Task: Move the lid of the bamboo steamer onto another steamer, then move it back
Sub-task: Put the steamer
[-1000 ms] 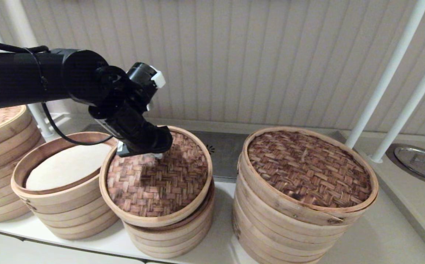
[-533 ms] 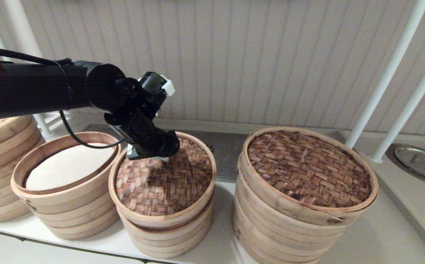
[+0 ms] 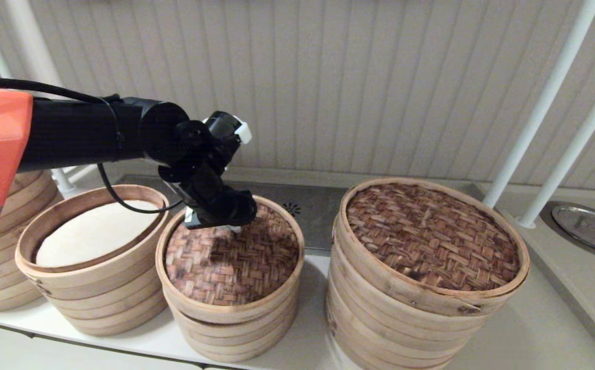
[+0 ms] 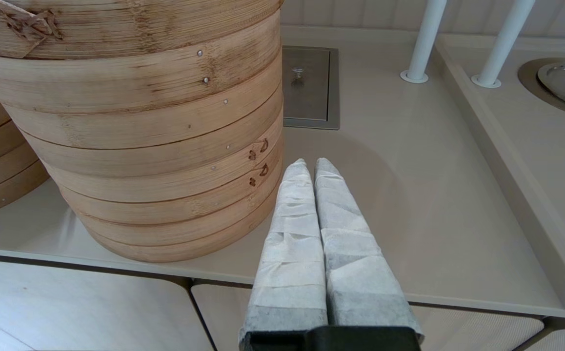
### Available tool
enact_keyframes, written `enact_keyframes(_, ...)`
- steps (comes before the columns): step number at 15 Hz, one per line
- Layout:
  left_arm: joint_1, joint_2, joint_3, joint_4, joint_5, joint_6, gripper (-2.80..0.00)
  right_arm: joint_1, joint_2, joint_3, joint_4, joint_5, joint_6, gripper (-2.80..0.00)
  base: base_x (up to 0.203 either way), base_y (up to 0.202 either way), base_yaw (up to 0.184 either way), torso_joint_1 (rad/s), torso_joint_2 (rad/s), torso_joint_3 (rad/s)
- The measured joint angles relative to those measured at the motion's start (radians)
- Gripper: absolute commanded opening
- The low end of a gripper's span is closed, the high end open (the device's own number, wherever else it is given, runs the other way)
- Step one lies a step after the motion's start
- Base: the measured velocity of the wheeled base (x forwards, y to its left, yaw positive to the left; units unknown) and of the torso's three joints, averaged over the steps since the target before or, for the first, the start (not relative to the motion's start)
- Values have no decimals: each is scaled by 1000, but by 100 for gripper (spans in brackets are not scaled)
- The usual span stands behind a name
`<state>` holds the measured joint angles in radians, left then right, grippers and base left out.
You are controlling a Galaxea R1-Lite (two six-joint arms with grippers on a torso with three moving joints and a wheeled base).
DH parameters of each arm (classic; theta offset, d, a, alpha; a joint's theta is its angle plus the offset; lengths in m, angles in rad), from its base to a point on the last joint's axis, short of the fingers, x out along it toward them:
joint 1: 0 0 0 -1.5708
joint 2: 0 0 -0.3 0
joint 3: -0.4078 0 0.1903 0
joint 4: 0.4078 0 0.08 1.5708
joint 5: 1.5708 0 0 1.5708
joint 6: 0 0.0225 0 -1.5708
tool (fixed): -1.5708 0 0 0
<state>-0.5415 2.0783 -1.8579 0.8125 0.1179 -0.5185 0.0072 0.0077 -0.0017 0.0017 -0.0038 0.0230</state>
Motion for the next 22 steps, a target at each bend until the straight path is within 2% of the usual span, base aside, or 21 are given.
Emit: enact_keyframes(22, 25, 34, 45, -48, -4, -13, -280, 0, 0, 0, 0, 0, 0, -280, 0, 0, 0, 0, 0, 0)
